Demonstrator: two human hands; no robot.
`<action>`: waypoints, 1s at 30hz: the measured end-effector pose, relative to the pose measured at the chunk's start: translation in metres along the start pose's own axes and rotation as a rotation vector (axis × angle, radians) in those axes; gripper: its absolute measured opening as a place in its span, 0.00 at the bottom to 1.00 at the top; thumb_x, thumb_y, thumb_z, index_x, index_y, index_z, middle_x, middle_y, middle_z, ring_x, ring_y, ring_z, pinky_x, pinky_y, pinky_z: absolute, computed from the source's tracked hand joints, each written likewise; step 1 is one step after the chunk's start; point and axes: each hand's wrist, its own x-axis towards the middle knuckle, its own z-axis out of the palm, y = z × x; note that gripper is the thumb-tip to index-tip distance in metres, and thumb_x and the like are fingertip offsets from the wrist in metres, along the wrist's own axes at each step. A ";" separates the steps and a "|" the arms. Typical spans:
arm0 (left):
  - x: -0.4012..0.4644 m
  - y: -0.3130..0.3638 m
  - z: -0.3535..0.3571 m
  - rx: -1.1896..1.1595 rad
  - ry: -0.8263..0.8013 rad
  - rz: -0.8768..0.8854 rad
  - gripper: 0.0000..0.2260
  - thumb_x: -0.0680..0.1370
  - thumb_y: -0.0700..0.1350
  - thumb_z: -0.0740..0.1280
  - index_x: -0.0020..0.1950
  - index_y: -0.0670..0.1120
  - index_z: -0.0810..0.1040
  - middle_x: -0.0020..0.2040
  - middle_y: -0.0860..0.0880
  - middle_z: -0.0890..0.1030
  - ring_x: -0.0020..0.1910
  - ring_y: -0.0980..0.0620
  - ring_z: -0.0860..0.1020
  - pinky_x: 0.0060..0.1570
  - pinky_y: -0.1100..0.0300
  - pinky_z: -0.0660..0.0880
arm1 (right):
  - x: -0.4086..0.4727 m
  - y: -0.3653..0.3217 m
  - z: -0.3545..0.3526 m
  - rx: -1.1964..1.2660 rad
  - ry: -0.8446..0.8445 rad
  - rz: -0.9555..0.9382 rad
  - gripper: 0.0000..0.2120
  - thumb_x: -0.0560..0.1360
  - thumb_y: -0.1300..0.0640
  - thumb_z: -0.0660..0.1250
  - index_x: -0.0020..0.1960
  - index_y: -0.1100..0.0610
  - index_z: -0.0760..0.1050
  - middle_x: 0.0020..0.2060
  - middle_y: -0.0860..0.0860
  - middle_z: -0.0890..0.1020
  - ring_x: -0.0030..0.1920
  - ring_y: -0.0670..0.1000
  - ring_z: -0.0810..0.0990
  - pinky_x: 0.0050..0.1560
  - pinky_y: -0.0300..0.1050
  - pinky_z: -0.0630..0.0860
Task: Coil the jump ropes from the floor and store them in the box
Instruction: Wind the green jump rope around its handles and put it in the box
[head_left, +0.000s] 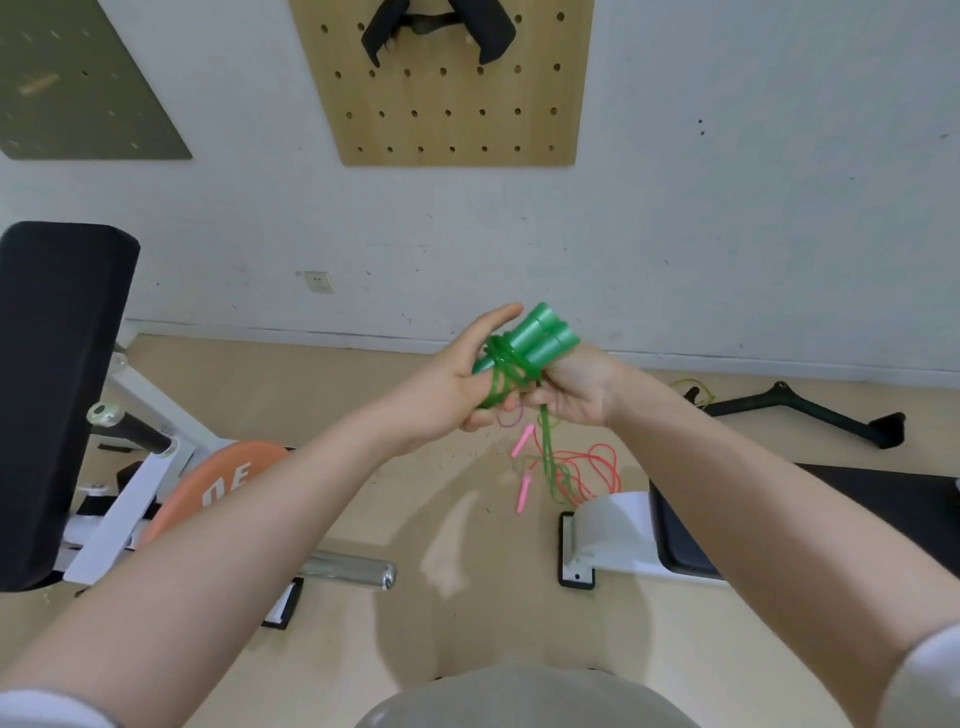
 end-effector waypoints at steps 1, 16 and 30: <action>0.001 -0.007 -0.004 0.009 0.052 -0.019 0.23 0.81 0.35 0.56 0.70 0.57 0.61 0.34 0.45 0.71 0.22 0.57 0.62 0.25 0.65 0.60 | 0.004 0.005 0.003 -0.101 0.074 -0.028 0.10 0.76 0.68 0.56 0.44 0.59 0.75 0.28 0.53 0.79 0.26 0.46 0.71 0.22 0.34 0.56; -0.005 -0.041 -0.016 0.337 0.132 -0.079 0.24 0.71 0.48 0.51 0.66 0.44 0.59 0.42 0.48 0.74 0.37 0.52 0.69 0.34 0.66 0.65 | 0.019 0.031 0.056 -0.176 0.249 -0.093 0.12 0.78 0.51 0.62 0.39 0.57 0.70 0.27 0.49 0.66 0.27 0.45 0.64 0.28 0.36 0.61; -0.026 -0.040 -0.050 0.117 -0.134 -0.238 0.26 0.72 0.39 0.65 0.68 0.52 0.62 0.51 0.47 0.77 0.41 0.49 0.81 0.45 0.56 0.80 | 0.012 0.036 0.072 -0.214 0.128 -0.066 0.15 0.80 0.51 0.57 0.38 0.57 0.73 0.21 0.45 0.68 0.24 0.44 0.61 0.27 0.36 0.58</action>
